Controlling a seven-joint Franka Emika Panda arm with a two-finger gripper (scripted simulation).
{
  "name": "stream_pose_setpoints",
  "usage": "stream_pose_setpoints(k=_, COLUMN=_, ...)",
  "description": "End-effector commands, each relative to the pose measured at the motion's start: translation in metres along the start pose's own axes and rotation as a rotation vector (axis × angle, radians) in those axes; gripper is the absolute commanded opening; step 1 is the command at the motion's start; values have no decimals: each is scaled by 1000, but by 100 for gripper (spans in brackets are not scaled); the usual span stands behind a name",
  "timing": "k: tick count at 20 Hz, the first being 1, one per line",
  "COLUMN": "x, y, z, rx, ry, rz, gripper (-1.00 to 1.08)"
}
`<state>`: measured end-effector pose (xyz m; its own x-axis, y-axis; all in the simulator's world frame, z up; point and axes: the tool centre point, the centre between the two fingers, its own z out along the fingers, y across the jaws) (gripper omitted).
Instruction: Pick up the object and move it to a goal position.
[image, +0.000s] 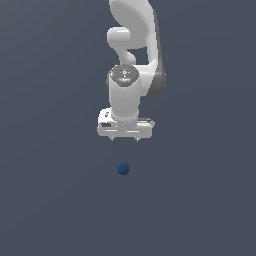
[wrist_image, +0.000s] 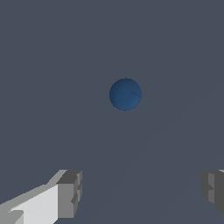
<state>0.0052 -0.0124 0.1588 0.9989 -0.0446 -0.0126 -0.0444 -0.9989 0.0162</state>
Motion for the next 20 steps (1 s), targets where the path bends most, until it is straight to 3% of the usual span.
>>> stream_pose_setpoints(k=1, x=0, y=0, z=0, rx=0, ry=0, rz=0, gripper=100)
stream_pose_setpoints(k=10, x=-4, y=-23, z=-2, rx=-19, ry=3, rz=-70, gripper=100)
stream_pose_setpoints(k=20, x=-2, y=-22, z=-1, rx=-18, ry=3, rz=-67, gripper=100)
